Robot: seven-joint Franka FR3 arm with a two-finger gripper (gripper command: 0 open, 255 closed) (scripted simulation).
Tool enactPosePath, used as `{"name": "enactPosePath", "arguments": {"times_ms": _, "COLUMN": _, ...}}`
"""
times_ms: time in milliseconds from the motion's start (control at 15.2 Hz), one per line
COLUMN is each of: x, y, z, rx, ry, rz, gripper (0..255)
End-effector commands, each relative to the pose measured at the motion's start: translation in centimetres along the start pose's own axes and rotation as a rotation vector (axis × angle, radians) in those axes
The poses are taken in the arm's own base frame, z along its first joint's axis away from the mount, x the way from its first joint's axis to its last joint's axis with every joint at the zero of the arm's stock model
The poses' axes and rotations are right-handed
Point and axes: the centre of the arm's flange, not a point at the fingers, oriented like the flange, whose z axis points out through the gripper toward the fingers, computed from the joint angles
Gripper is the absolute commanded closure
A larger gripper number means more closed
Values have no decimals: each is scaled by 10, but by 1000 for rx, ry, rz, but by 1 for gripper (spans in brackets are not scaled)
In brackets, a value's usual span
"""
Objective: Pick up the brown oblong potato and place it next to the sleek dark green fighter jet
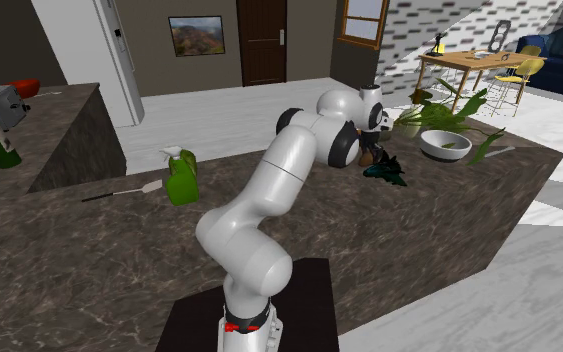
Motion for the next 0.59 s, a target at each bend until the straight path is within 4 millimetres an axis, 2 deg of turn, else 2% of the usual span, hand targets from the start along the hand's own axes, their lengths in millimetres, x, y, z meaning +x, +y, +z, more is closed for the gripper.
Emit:
{"name": "enactPosePath", "arguments": {"times_ms": 0, "x": 0, "y": 2, "z": 5, "rx": -6, "ry": -6, "rz": 1, "gripper": 255}}
{"name": "enactPosePath", "arguments": {"times_ms": 198, "x": 0, "y": 2, "z": 5, "rx": -6, "ry": -6, "rz": 1, "gripper": 255}}
{"name": "enactPosePath", "arguments": {"times_ms": 264, "x": -1, "y": 2, "z": 5, "rx": -6, "ry": -6, "rz": 1, "gripper": 0}}
{"name": "enactPosePath", "arguments": {"times_ms": 528, "x": -1, "y": 3, "z": 6, "rx": -6, "ry": -6, "rz": 2, "gripper": 0}}
